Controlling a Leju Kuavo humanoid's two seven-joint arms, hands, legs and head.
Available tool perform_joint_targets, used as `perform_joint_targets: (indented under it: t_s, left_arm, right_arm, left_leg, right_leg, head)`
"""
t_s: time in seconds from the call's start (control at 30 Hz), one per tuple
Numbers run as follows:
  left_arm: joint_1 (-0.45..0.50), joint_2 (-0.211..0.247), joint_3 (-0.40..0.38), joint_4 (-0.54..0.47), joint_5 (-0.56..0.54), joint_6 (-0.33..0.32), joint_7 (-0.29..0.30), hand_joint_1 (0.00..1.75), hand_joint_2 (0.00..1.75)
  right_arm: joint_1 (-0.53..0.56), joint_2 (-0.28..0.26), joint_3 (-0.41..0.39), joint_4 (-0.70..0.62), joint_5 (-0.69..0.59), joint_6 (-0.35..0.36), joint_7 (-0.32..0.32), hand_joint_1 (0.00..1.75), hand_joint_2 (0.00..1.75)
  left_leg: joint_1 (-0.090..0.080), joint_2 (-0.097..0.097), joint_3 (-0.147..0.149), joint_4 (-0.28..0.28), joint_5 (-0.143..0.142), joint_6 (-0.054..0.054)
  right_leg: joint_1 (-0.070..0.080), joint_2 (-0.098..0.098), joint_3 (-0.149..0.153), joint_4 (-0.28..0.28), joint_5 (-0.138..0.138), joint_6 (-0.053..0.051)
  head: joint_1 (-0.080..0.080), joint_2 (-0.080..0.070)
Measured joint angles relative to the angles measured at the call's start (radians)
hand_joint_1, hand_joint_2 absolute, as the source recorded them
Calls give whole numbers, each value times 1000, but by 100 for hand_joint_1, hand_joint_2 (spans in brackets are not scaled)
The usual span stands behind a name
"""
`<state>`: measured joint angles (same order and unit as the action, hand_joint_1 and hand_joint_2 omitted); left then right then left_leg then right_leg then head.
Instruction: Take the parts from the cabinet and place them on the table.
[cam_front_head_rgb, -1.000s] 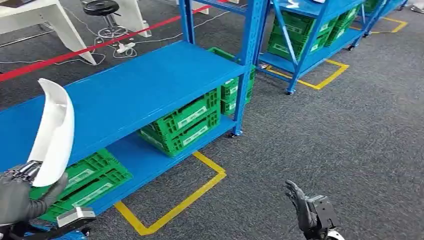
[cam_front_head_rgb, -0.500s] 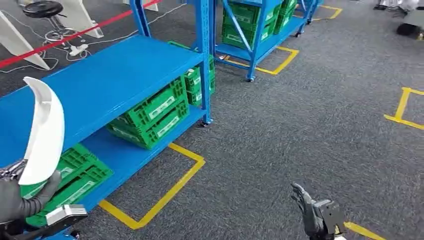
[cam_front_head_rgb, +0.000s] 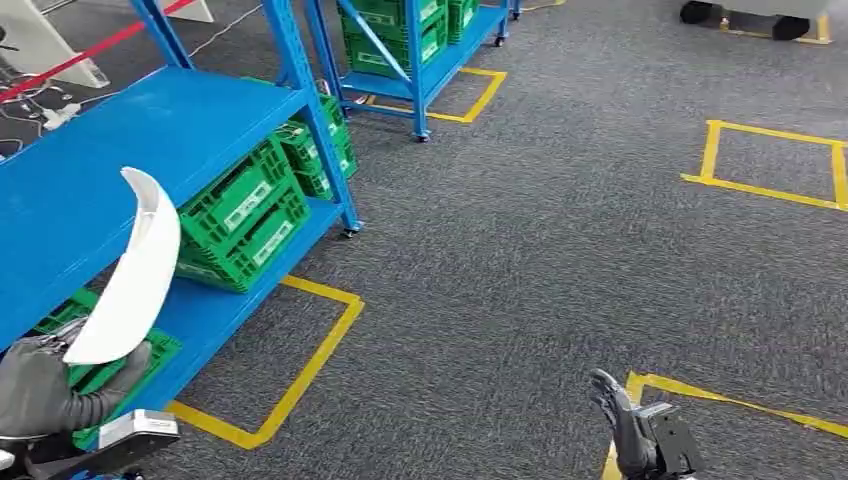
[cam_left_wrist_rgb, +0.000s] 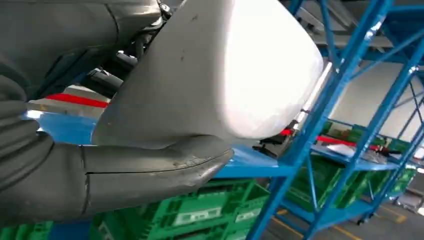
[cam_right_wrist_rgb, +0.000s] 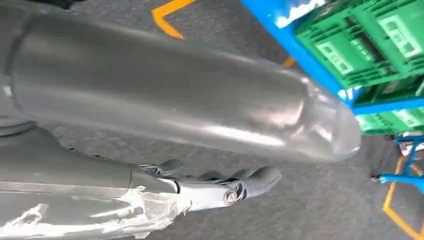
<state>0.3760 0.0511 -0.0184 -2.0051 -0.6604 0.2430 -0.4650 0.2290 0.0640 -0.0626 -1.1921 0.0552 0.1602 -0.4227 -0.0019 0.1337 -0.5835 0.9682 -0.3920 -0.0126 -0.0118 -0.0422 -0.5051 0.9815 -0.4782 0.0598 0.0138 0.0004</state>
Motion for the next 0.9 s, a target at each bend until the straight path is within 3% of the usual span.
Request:
perform_joint_targets:
  t_s: [0.03,0.07,0.13,0.17,0.2,0.23,0.3,0.33,0.37,0.4,0.47,0.5,0.53,0.57,0.63,0.67,0.7,0.73,0.77,0.8,0.83,0.87,0.9]
  left_arm:
    - [2,0,4,2,3,1,0,175,175]
    - [11,0,12,2,11,2,-5,175,175]
    - [26,0,35,3,25,-5,-19,175,175]
    - [27,-1,45,5,32,-15,-26,175,175]
    - [28,-2,53,7,37,-24,-32,175,175]
    - [28,-6,62,7,45,-29,-38,175,175]
    - [26,-16,76,8,67,-43,-45,175,175]
    - [25,-19,82,8,74,-55,-47,175,175]
    - [27,-22,88,9,79,-63,-49,175,175]
    - [25,-24,93,10,80,-69,-49,175,175]
    - [18,-27,95,12,83,-72,-51,175,175]
    - [16,-29,96,12,83,-73,-51,175,175]
    - [10,-32,98,12,84,-73,-51,175,175]
    - [12,-34,101,13,84,-75,-51,175,175]
    - [14,-39,108,16,86,-76,-52,175,175]
    - [13,-42,110,18,88,-76,-55,175,175]
    - [12,-44,111,20,97,-76,-59,175,175]
    - [10,-48,115,23,108,-82,-64,175,175]
    - [8,-52,117,25,117,-90,-68,175,175]
    - [6,-56,118,27,124,-100,-71,175,175]
    - [6,-58,118,28,128,-106,-71,175,175]
    - [6,-59,118,28,131,-112,-71,175,175]
    - [5,-60,119,28,132,-113,-71,175,175]
  right_arm:
    - [0,4,0,0,5,0,0,0,0]
    - [-7,4,-1,0,13,-4,0,0,0]
    - [-23,5,7,3,16,-17,-1,0,0]
    - [-25,6,12,4,12,-27,0,0,0]
    - [-24,6,16,4,7,-36,2,0,0]
    - [-24,6,20,4,2,-42,6,0,0]
    - [-22,6,29,2,-11,-50,13,0,0]
    - [-18,6,32,-1,-17,-55,16,0,0]
    - [-21,6,37,-2,-20,-55,19,0,0]
    - [-17,6,40,-5,-22,-56,21,0,0]
    - [-8,6,43,-6,-24,-56,23,0,0]
    - [-3,6,44,-7,-24,-58,24,0,0]
    - [0,6,44,-8,-25,-59,24,0,0]
    - [-2,6,47,-8,-25,-59,25,0,0]
    - [-3,6,53,-9,-26,-62,27,0,0]
    - [-1,6,53,-9,-28,-66,27,0,0]
    - [1,6,53,-9,-30,-71,27,0,0]
    - [3,6,53,-10,-33,-76,28,0,0]
    - [5,6,53,-12,-35,-80,29,0,0]
    - [6,6,54,-17,-38,-86,31,0,0]
    - [6,6,54,-23,-40,-88,32,0,0]
    - [2,6,56,-27,-41,-90,33,0,0]
    - [3,6,58,-30,-42,-92,33,0,0]
  left_leg:
    - [7,-47,-10,18,-30,-5]
    - [10,-88,-35,79,-76,-7]
    - [8,-124,-112,255,-153,-9]
    - [6,-130,-145,321,-167,-7]
    - [3,-131,-154,334,-153,-2]
    - [0,-133,-144,306,-117,5]
    - [-5,-150,-84,156,-14,21]
    - [-6,-189,-54,76,29,29]
    - [-1,-209,-34,52,20,35]
    - [-1,-207,-29,35,16,29]
    - [-5,-188,-30,35,15,31]
    - [-1,-173,-26,17,16,32]
    - [4,-165,-10,-17,-4,32]
    - [4,-157,-13,-13,-2,33]
    - [3,-132,-15,-11,-5,37]
    - [3,-122,-15,-11,-6,38]
    - [3,-113,-15,-10,-7,38]
    - [3,-104,-14,-10,-9,37]
    - [4,-95,-13,-8,-11,34]
    - [5,-88,-11,-5,-14,29]
    - [5,-82,-9,0,-19,24]
    - [1,-77,-8,4,-23,17]
    - [-5,-70,-11,16,-25,14]
  right_leg:
    - [-1,9,-3,-1,4,-10]
    - [-1,22,-7,-1,8,-17]
    - [1,50,-16,0,14,-26]
    - [5,63,-17,0,15,-27]
    - [8,74,-17,0,15,-28]
    - [10,86,-16,0,14,-30]
    - [13,111,-9,0,10,-33]
    - [11,121,-15,-1,6,-34]
    - [18,131,-18,4,3,-30]
    - [12,142,-21,6,6,-27]
    - [4,161,-28,-1,12,-17]
    - [10,165,-30,-1,10,-13]
    - [15,113,-52,17,-6,-7]
    - [16,73,-86,68,-28,2]
    - [11,52,-186,247,-84,13]
    - [8,51,-229,314,-96,18]
    - [5,50,-255,339,-87,21]
    - [1,49,-254,313,-56,25]
    - [-1,44,-227,242,-7,27]
    - [-3,31,-181,141,43,29]
    - [-3,3,-135,54,77,31]
    - [10,-27,-118,26,58,28]
    - [4,-8,-113,21,72,8]
  head:
    - [-2,0]
    - [-2,0]
    - [-9,0]
    - [-12,0]
    - [-10,0]
    - [-11,0]
    - [-11,0]
    - [-11,0]
    - [-7,0]
    - [-10,0]
    - [-11,0]
    - [-12,0]
    - [-10,0]
    - [-3,0]
    - [-3,0]
    - [-4,0]
    - [-2,0]
    - [-3,0]
    - [-2,0]
    - [-3,0]
    - [-2,0]
    - [-1,0]
    - [-5,0]
